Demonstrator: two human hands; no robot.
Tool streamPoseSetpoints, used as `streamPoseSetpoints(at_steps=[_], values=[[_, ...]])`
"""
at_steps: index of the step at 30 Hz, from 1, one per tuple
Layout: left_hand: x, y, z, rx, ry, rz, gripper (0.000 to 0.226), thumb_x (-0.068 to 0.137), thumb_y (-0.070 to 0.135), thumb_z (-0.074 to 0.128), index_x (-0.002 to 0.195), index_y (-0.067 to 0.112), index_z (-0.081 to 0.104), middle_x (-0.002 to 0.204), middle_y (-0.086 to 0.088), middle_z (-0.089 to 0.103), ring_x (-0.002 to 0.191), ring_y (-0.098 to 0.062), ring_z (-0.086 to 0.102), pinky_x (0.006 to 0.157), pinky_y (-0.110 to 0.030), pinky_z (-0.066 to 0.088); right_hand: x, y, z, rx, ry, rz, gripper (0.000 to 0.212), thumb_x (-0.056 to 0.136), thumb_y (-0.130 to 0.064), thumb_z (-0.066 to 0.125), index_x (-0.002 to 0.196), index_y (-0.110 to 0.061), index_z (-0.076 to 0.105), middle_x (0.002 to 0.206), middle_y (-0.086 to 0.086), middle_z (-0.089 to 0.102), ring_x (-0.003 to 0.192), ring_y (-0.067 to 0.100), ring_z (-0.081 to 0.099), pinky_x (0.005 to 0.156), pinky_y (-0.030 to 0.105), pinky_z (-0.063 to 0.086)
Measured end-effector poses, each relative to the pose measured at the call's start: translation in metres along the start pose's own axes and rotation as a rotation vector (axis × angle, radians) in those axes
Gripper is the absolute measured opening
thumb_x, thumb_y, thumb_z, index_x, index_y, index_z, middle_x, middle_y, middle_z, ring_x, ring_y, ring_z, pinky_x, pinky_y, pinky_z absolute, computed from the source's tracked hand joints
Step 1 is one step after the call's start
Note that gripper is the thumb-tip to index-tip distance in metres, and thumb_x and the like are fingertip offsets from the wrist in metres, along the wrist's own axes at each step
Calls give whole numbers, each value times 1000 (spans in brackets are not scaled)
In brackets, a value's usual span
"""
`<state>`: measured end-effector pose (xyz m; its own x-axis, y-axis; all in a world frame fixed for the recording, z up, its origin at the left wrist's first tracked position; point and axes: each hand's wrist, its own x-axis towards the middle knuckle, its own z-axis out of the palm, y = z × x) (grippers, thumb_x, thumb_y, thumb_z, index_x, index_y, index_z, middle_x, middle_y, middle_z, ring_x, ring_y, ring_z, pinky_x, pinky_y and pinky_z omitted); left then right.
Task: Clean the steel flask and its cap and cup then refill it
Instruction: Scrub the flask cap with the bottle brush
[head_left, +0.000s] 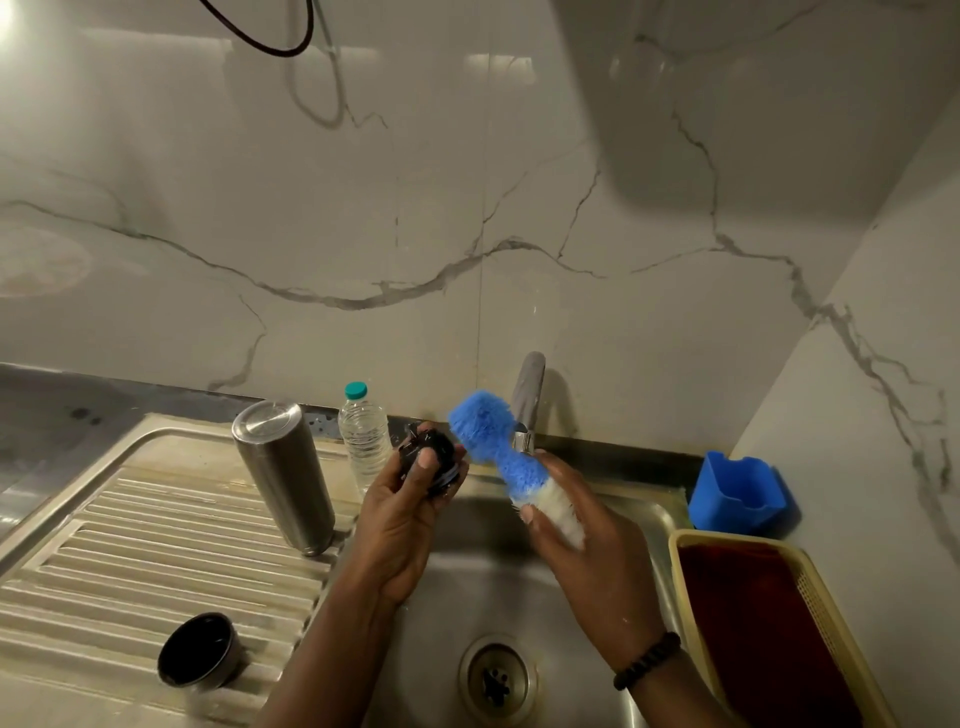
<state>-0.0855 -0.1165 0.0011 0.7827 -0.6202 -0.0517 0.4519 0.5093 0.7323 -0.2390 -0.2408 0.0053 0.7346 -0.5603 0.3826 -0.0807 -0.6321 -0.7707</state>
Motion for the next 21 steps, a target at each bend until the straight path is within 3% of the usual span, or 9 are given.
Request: streamPoseSetpoints(at_steps=[2, 7, 11, 15, 18, 19, 21], values=[[-2, 2, 0, 1, -13, 9, 97, 41, 40, 101, 125, 8, 62, 124, -16, 70, 111, -27, 70, 83, -32, 60, -3, -4, -4, 42, 1, -34, 54, 89, -40, 65, 127, -68, 39, 116, -37, 59, 109, -9, 59, 88, 17, 52], [-4, 3, 4, -32, -58, 39, 90, 44, 42, 101, 120, 11, 64, 123, -13, 70, 110, -26, 70, 84, -31, 60, -1, -11, -9, 43, 9, -48, 52, 87, -46, 62, 132, -62, 41, 114, -37, 60, 107, -9, 60, 87, 19, 53], [-4, 7, 13, -39, -89, 60, 88, 51, 43, 98, 125, 10, 63, 127, -14, 68, 115, -27, 68, 87, -33, 59, -2, -17, -15, 22, 41, -121, 56, 88, -36, 65, 140, -44, 44, 124, -41, 53, 111, -11, 57, 88, 5, 45], [-5, 9, 21, -174, -68, 18, 77, 64, 41, 92, 126, 7, 61, 128, -21, 66, 114, -30, 68, 82, -34, 61, 4, -13, -12, 23, 43, -66, 56, 89, -40, 62, 138, -55, 39, 114, -38, 57, 105, -12, 59, 83, 8, 49], [-9, 7, 22, -231, -72, -24, 39, 95, 31, 53, 125, 6, 59, 127, -23, 65, 110, -30, 69, 87, -38, 61, 5, -12, -12, 26, 62, -72, 54, 88, -46, 58, 139, -49, 41, 121, -31, 58, 107, -11, 59, 84, 9, 50], [-9, 7, 23, -219, -62, -31, 39, 98, 29, 46, 128, 7, 58, 129, -22, 65, 113, -29, 68, 88, -37, 61, 5, -12, -10, 6, 45, -84, 55, 88, -46, 57, 141, -47, 42, 123, -27, 59, 107, -9, 59, 85, 12, 51], [-7, 4, 24, -181, -19, -29, 48, 97, 32, 53, 138, 6, 52, 137, -21, 61, 123, -29, 63, 87, -34, 60, 6, -9, -5, -37, 11, -79, 57, 89, -46, 58, 143, -48, 39, 124, -20, 62, 107, -5, 61, 86, 23, 55]])
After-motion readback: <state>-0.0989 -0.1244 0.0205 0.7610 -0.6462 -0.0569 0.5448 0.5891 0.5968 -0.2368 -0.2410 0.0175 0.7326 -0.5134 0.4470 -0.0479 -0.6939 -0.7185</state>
